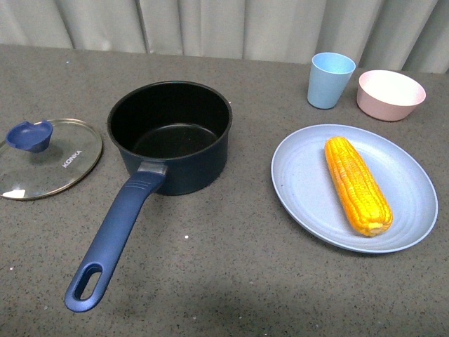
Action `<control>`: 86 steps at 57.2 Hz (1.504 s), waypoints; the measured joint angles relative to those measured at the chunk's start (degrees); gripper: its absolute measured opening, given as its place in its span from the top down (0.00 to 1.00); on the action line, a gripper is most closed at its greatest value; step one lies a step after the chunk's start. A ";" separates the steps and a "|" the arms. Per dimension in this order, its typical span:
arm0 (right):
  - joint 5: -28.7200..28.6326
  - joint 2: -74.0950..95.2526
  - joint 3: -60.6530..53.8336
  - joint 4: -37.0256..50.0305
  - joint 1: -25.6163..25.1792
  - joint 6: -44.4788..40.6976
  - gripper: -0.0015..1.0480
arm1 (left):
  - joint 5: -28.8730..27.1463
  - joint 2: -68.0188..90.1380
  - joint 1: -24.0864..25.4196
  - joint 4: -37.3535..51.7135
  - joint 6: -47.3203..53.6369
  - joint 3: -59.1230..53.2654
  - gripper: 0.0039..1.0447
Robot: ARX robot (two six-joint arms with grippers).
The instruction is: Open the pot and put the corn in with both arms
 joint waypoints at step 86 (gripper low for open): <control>-0.59 109.22 44.78 2.03 13.53 0.07 0.09 | 0.00 -0.39 -0.02 -0.26 0.13 0.00 0.06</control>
